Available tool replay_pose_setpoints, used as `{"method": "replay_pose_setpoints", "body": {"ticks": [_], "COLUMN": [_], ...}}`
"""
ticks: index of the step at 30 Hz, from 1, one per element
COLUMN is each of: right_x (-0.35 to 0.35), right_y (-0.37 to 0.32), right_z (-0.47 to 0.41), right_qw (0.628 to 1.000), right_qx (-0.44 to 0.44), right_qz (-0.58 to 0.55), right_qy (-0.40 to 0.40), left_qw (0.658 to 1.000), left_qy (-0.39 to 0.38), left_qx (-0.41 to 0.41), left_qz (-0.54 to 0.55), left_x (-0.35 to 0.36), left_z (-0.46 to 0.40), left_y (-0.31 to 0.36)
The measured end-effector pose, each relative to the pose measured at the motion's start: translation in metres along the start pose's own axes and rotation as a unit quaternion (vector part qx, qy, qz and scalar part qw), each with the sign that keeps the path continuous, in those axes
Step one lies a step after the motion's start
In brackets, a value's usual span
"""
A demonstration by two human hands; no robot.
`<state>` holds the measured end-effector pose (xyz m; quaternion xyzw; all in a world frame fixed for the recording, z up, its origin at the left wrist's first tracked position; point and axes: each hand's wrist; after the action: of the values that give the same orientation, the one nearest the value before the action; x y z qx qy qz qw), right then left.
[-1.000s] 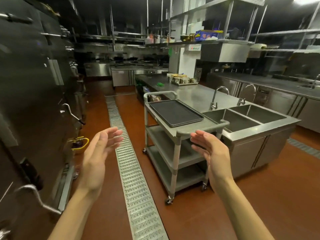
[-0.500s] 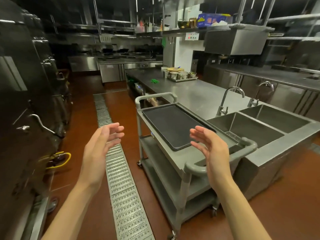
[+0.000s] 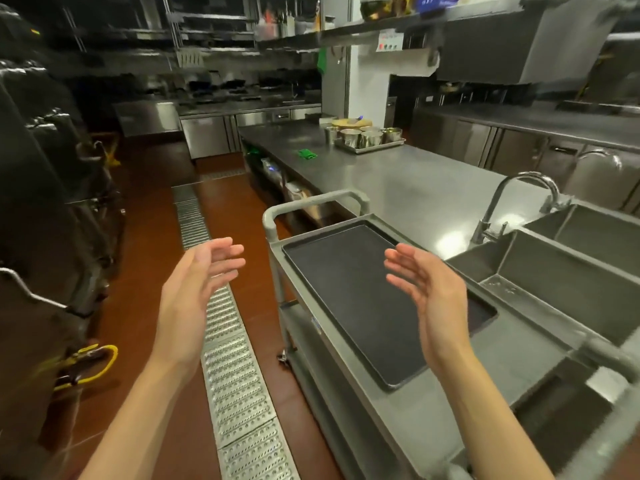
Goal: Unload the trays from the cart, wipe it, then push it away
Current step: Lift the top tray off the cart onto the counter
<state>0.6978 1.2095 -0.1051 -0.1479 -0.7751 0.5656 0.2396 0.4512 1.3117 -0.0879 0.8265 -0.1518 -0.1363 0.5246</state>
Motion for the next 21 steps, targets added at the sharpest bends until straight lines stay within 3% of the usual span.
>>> {"method": "replay_pose_setpoints", "body": {"ticks": [4, 11, 17, 21], "right_x": [0.018, 0.017, 0.001, 0.000], "right_y": [0.040, 0.093, 0.129, 0.155], "right_z": [-0.061, -0.127, -0.161, -0.182], "right_qw": [0.999, 0.978, 0.946, 0.935], "right_qx": [0.001, 0.014, 0.028, 0.046], "right_qz": [-0.001, 0.012, 0.017, 0.021], "right_qy": [0.048, 0.208, 0.321, 0.351], "left_qw": [0.998, 0.971, 0.935, 0.907], "left_qy": [-0.059, -0.225, -0.341, -0.413], "left_qx": [-0.013, -0.051, -0.068, -0.062], "left_qz": [0.016, 0.057, 0.067, 0.051], "left_x": [-0.007, 0.030, 0.077, 0.100], "left_z": [-0.089, -0.233, -0.301, -0.333], "left_y": [-0.063, -0.154, -0.221, -0.263]}}
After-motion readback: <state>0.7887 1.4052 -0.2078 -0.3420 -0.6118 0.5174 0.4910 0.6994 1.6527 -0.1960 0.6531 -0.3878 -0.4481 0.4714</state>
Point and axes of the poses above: each hand's wrist, its own z-axis away from the middle knuckle, its own x-axis out of the palm, y = z × x, and after that the axes turned 11 degrees about -y, right-handed
